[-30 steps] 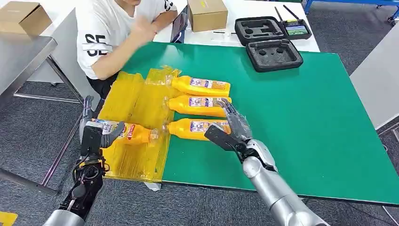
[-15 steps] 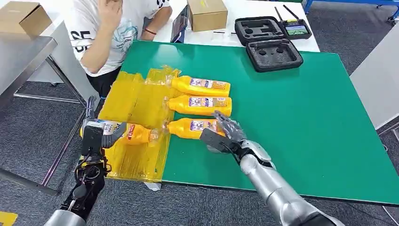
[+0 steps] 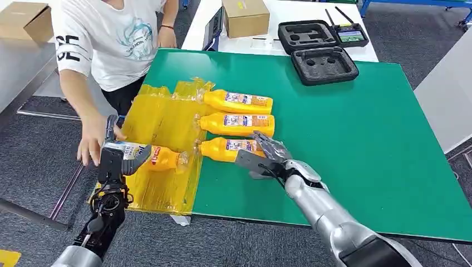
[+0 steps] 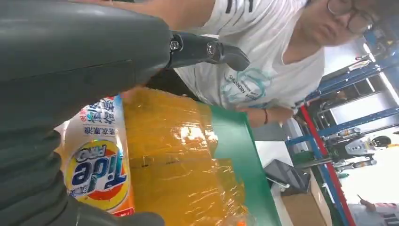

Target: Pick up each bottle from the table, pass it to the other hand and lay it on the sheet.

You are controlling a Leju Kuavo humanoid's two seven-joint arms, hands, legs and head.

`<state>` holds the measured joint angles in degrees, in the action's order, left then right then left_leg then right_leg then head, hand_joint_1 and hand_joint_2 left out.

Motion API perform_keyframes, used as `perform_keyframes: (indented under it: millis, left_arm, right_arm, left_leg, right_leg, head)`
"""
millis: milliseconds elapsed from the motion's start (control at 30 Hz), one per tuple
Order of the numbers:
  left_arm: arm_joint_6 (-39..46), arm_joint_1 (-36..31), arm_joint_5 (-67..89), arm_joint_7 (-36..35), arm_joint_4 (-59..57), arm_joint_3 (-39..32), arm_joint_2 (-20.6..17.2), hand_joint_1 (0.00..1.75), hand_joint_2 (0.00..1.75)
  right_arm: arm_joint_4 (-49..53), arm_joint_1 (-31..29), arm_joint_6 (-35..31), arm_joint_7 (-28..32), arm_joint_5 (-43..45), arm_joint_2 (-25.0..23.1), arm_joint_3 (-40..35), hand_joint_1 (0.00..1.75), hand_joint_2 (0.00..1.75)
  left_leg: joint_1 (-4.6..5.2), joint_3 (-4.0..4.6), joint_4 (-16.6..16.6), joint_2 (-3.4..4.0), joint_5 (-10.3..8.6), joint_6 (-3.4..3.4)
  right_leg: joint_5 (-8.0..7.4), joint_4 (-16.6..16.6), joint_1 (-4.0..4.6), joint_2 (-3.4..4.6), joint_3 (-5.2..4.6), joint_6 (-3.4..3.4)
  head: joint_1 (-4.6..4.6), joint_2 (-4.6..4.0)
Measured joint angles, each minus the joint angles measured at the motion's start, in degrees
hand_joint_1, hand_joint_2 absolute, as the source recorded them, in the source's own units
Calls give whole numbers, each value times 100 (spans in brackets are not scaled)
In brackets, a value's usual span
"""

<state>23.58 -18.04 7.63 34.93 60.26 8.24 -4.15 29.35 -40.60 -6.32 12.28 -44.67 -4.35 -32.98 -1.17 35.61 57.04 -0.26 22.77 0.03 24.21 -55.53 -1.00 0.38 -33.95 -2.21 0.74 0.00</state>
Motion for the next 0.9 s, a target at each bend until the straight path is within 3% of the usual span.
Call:
perform_keyframes:
  millis: [700,733,767,800,833,900]
  left_arm:
    - [-7,-32,-105,-7,-77,52,0,0,175]
    - [-7,-32,-114,-9,-79,57,0,0,175]
    - [-7,-32,-129,-13,-81,63,0,0,175]
    - [-9,-32,-164,-15,-81,72,0,0,175]
    - [-9,-33,-179,-20,-87,77,0,0,175]
    - [-11,-34,-212,-33,-96,85,0,0,175]
  right_arm:
    - [-65,-154,241,28,216,4,-42,5,175]
    - [-68,-161,293,26,219,2,-48,17,175]
    - [-76,-175,376,28,221,2,-68,56,175]
    - [-94,-195,455,26,221,2,-109,140,175]
    - [-109,-224,525,-2,218,2,-133,169,175]
    - [-151,-274,654,-105,208,2,-188,171,175]
  left_leg:
    - [0,-1,1,0,0,0]
    - [0,-1,1,0,0,0]
    - [0,-1,1,0,0,0]
    - [0,-1,1,0,0,0]
    - [0,-2,1,1,0,0]
    - [0,-5,1,3,0,0]
  right_leg:
    - [0,0,0,1,-1,0]
    - [0,0,0,1,-1,0]
    - [0,0,0,1,-1,0]
    - [0,0,1,2,-1,0]
    - [0,0,1,2,-2,0]
    - [0,0,1,2,-1,0]
  head:
    - [0,0]
    - [0,0]
    - [0,0]
    - [0,0]
    - [0,0]
    - [0,0]
